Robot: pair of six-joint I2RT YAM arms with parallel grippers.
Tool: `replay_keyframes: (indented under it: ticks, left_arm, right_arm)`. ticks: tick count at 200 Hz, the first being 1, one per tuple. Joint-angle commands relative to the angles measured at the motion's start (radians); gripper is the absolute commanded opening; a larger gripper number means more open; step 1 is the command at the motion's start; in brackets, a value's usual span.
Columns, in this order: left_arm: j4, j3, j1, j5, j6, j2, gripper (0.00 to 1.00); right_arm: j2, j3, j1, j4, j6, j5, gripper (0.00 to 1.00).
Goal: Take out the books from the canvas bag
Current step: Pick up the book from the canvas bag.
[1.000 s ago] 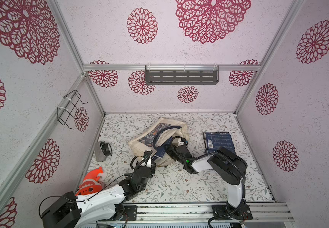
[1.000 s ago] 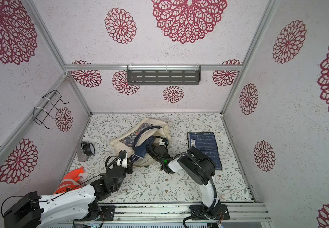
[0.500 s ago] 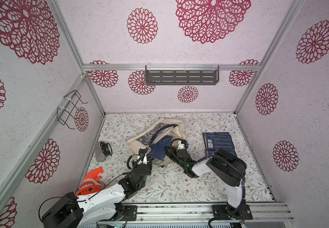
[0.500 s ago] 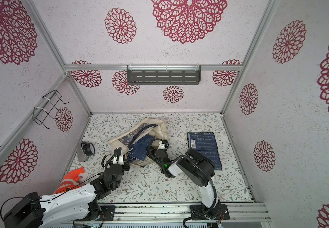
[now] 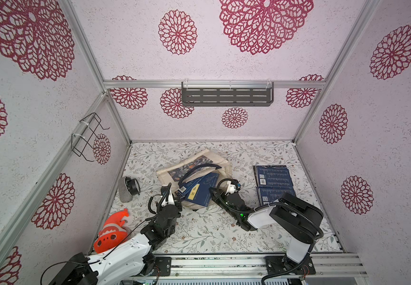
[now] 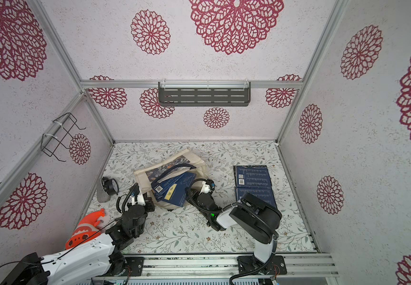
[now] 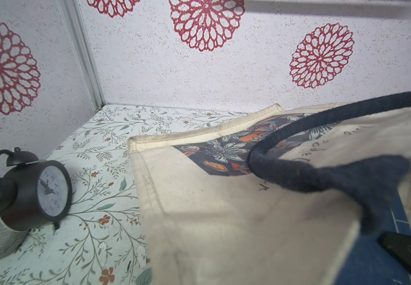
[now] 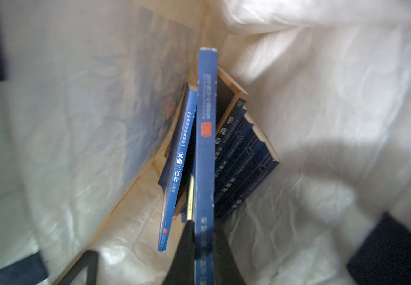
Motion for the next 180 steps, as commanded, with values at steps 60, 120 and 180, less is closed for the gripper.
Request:
replay_keyframes:
  ticks: [60,120,180]
  left_arm:
    - [-0.005,0.017,0.005,0.050,-0.029,-0.015,0.00]
    - [-0.027,0.034,0.005,0.065,-0.034,-0.001,0.00]
    - [-0.040,0.039,0.005,0.066,-0.042,-0.003,0.00]
  right_arm:
    - [-0.185,-0.068,0.034,-0.006,-0.072,0.034,0.00]
    - [-0.327,-0.126,0.034,-0.089,-0.122,0.053,0.00]
    - [-0.585,-0.178,0.034,-0.217,-0.280,0.092,0.00]
